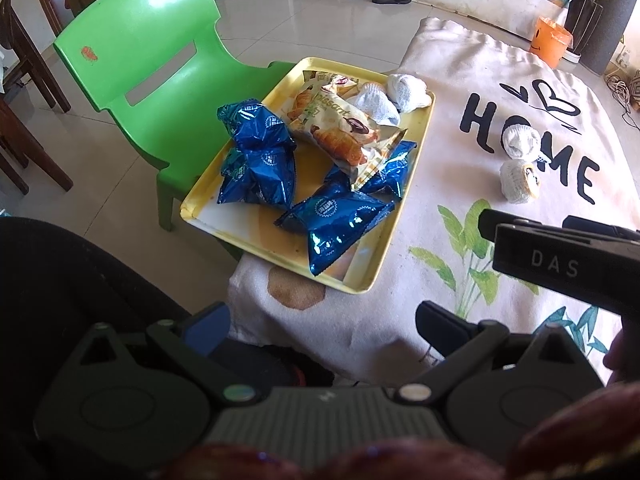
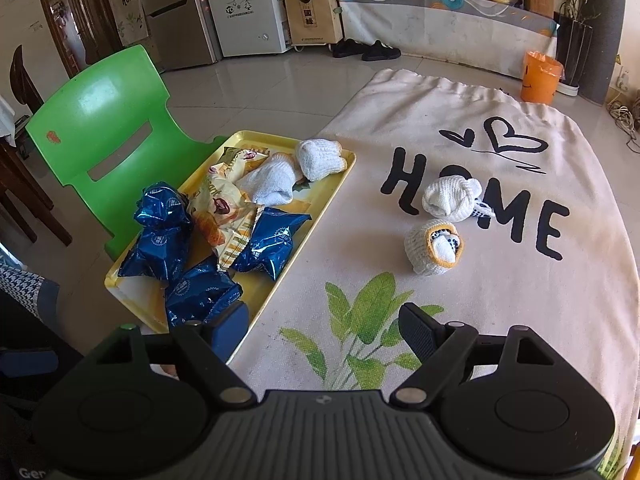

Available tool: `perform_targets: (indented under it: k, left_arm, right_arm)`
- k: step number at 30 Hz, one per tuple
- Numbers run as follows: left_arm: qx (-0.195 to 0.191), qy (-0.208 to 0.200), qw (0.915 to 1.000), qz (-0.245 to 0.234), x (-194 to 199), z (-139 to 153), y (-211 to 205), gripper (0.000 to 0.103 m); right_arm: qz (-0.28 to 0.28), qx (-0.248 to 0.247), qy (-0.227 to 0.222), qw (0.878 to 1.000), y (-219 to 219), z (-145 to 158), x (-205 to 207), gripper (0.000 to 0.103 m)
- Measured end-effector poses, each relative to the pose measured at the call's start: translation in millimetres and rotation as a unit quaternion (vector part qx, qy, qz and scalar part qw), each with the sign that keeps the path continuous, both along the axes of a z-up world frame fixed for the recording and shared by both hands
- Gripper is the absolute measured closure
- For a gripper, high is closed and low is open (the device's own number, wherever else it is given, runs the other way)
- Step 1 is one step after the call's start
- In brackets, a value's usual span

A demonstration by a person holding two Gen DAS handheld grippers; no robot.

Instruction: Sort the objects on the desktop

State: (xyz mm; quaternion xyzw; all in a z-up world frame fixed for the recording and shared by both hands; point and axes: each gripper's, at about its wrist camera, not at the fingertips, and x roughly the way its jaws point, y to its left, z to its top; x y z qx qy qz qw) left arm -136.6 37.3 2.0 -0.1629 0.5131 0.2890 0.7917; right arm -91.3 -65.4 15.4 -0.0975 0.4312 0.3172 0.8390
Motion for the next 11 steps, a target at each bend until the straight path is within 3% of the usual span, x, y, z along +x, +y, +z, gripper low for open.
perform_targets:
  k: [11]
  left_arm:
    - [0.003, 0.003, 0.9999, -0.012, 4.5, -2.1, -5.1, 0.0]
  right_arm:
    - [-0.003, 0.003, 0.002, 1.0, -3.2, 0.0, 2.0, 0.018]
